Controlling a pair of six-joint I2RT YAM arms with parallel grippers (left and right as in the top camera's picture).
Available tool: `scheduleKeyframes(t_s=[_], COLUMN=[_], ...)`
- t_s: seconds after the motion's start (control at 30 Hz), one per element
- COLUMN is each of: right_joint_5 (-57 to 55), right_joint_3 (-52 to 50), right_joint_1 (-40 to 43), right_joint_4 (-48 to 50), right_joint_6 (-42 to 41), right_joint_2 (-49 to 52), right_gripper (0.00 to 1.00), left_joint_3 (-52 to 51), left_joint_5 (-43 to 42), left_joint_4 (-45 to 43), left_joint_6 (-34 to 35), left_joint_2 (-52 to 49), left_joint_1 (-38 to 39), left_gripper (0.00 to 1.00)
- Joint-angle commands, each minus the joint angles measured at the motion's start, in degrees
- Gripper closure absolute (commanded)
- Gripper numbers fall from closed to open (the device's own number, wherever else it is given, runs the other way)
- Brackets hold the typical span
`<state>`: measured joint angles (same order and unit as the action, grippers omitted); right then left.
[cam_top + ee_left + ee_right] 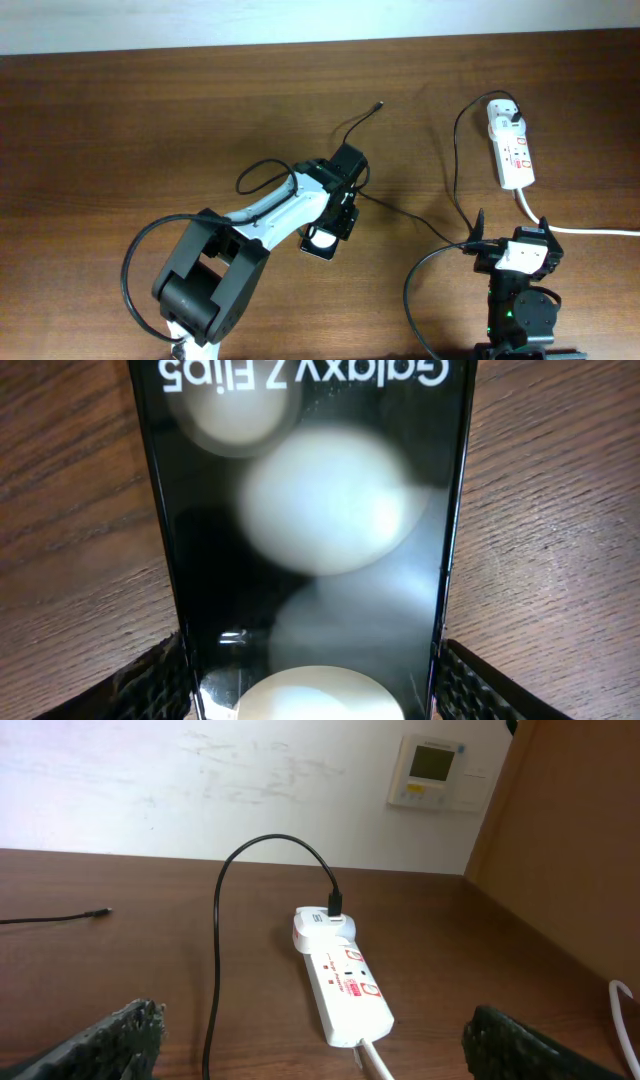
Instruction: Plug charger to phone and switch on socket
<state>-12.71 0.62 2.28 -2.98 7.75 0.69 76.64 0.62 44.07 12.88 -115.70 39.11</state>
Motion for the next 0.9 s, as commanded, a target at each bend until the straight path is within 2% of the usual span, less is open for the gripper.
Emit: scheduleKeyframes(t_s=[0.0, 0.07, 0.1, 0.13, 0.2, 0.23, 0.27, 0.3, 0.33, 0.53, 0.67, 0.7, 0.8, 0.87], right_joint_5=[0.1, 0.1, 0.1, 0.1, 0.1, 0.1, 0.1, 0.1, 0.1, 0.1, 0.1, 0.1, 0.1, 0.1], right_joint_3=[-0.3, -0.3, -0.3, -0.3, -0.3, -0.3, -0.3, -0.3, -0.3, -0.3, -0.3, -0.3, -0.3, -0.3], right_joint_1=[0.4, 0.4, 0.4, 0.4, 0.4, 0.4, 0.4, 0.4, 0.4, 0.4, 0.4, 0.4, 0.4, 0.4], right_joint_4=[-0.3, -0.3, -0.3, -0.3, -0.3, -0.3, -0.3, -0.3, -0.3, -0.3, -0.3, -0.3, -0.3, -0.3], right_joint_6=[0.2, 0.2, 0.2, 0.2, 0.2, 0.2, 0.2, 0.2, 0.2, 0.2, 0.2, 0.2, 0.2, 0.2], right_joint_2=[-0.4, -0.4, -0.4, -0.4, -0.4, -0.4, -0.4, -0.4, -0.4, -0.4, -0.4, -0.4, -0.4, -0.4], right_gripper=[0.01, 0.01, 0.01, 0.01, 0.01, 0.01, 0.01, 0.01, 0.01, 0.01, 0.01, 0.01, 0.01, 0.01], left_joint_3=[-2.7, -2.7, -2.7, -2.7, -2.7, -2.7, -2.7, -2.7, -2.7, -2.7, -2.7, -2.7, -2.7, -2.7], left_joint_5=[1.3, 1.3, 1.6, 5.0, 16.6, 19.8, 20.2, 20.3, 22.1, 46.0, 49.2, 49.2, 49.2, 49.2], left_joint_4=[0.6, 2.2, 4.9, 6.8, 8.6, 8.6, 8.6, 8.5, 8.4, 7.1, 3.0, 1.7, -1.6, -1.4], left_joint_6=[-7.9, -20.2, -28.2, -30.8, -31.0, -31.3, -34.9, -38.4, -41.4, -41.5, -40.6, -38.8, -22.0, -16.2], left_joint_2=[-2.5, -2.5, -2.5, -2.5, -2.5, -2.5, -2.5, -2.5, -2.5, -2.4, -2.4, -2.4, -2.4, -1.7], left_joint_1=[0.1, 0.1, 0.1, 0.1, 0.1, 0.1, 0.1, 0.1, 0.1, 0.1, 0.1, 0.1, -1.0, -2.3], left_gripper=[0.4, 0.41, 0.29, 0.18, 0.14, 0.11, 0.11, 0.01, 0.01, 0.01, 0.01, 0.01, 0.01, 0.01])
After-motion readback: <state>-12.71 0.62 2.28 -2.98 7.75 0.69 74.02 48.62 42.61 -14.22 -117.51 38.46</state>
